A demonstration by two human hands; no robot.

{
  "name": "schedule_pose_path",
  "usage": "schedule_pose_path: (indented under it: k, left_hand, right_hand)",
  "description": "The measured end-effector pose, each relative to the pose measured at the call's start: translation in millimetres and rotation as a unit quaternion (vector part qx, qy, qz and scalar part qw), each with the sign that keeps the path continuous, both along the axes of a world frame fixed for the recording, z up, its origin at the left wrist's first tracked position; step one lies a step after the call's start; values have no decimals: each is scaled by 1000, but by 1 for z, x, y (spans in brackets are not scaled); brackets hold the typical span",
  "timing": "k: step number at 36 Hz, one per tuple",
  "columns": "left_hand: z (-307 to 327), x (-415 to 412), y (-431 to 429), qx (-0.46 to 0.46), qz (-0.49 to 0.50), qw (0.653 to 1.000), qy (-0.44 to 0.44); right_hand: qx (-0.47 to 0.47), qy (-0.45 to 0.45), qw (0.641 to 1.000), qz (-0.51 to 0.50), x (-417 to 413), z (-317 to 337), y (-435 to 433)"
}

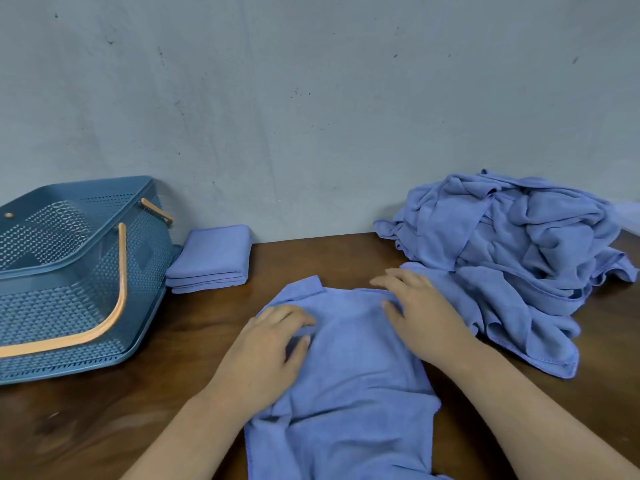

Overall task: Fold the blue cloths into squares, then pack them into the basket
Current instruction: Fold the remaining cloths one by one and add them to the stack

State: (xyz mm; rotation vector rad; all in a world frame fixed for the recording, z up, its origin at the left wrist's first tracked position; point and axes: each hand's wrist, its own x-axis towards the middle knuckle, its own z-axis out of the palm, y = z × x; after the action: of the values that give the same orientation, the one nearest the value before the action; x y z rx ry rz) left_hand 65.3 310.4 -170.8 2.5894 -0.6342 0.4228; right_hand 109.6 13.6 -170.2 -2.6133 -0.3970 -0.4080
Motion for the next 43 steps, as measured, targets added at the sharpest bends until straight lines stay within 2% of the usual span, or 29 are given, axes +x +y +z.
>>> schedule_pose_path:
  k: [3,8,11,14,22,25,29,33,36,40,43]
  left_hand:
    - [-2,4,-1,30,34,999,-4]
    - [-3,8,0,76,111,988,77]
    - [-4,8,2,57,136,981,127]
    - [-4,8,3,42,139,981,130]
    - [-2,9,1,17,164,977,133]
    - [-2,12,4,-14,201,971,127]
    - [-3,16,7,-28,263,955,138]
    - [-4,17,5,-24,258,959,119]
    - [-2,17,3,-14,249,964,92]
    - [-1,18,3,48,219,974,28]
    - [3,20,0,59,174,983,0]
  right_hand:
    - [-25,20,999,-10,7,-8,0]
    - [-58,12,997,-39,10,-9,2]
    - [-37,26,998,-37,12,-10,2]
    - [5,52,998,-41,12,-7,-4]
    - [-3,102,987,-126,24,-4,-32]
    - [-6,65,990,-127,25,-5,-28]
    - [39,24,988,-149,28,-9,-30]
    - [99,23,986,-132,26,-5,-22]
    - [144,65,986,-51,32,-1,-4]
    - [59,52,997,-27,51,-3,11]
    - [93,46,994,-19,65,-4,12]
